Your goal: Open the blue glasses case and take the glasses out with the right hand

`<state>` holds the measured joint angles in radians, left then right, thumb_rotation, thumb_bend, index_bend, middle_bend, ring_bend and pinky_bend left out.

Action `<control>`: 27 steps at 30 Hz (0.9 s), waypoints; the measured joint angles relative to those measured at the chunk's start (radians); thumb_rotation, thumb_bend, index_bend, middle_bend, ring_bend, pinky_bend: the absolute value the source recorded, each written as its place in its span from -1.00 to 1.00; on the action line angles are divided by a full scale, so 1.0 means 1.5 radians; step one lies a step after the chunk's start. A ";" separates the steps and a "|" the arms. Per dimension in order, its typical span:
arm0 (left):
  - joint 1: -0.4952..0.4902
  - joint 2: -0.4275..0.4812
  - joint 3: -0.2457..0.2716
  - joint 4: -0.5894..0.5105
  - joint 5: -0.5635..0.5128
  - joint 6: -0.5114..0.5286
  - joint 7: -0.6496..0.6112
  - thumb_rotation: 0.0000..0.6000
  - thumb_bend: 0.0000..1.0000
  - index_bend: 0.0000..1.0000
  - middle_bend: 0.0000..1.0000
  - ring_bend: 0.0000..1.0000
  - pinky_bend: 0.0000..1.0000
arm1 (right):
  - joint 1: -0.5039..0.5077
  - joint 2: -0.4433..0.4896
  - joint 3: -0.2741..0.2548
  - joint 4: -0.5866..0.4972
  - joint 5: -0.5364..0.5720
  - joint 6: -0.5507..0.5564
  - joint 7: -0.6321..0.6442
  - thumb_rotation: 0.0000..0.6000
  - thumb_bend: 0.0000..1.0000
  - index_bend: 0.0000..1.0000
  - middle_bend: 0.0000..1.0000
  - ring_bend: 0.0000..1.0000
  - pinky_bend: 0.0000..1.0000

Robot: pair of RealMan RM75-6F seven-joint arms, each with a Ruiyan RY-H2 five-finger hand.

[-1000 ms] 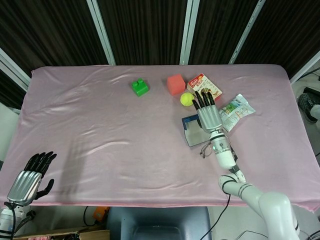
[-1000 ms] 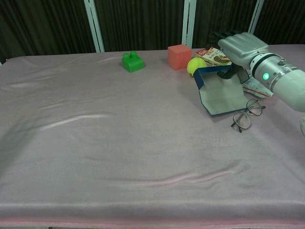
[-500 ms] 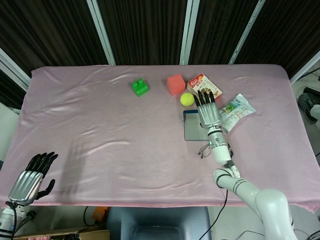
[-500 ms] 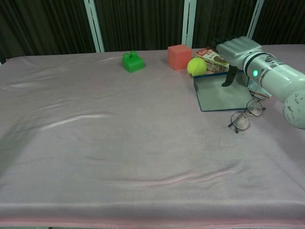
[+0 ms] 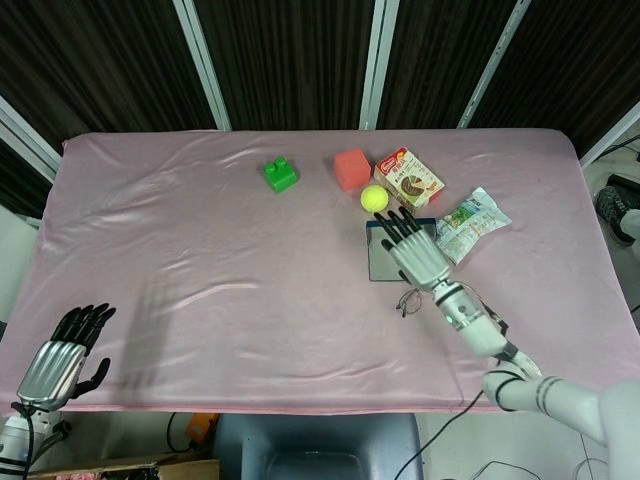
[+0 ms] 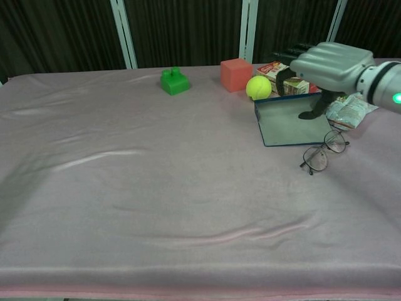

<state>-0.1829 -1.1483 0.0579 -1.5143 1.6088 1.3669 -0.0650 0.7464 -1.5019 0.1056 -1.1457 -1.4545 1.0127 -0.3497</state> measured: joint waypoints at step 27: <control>-0.002 -0.002 0.006 -0.002 0.006 -0.004 0.005 1.00 -0.13 -1.00 -0.92 -1.00 -0.87 | -0.033 -0.028 -0.084 0.132 -0.081 -0.011 0.090 1.00 -0.02 0.27 -0.95 -1.00 -1.00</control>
<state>-0.1867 -1.1518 0.0667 -1.5172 1.6181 1.3605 -0.0572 0.6969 -1.5445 -0.0210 -0.9484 -1.5753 0.9965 -0.2154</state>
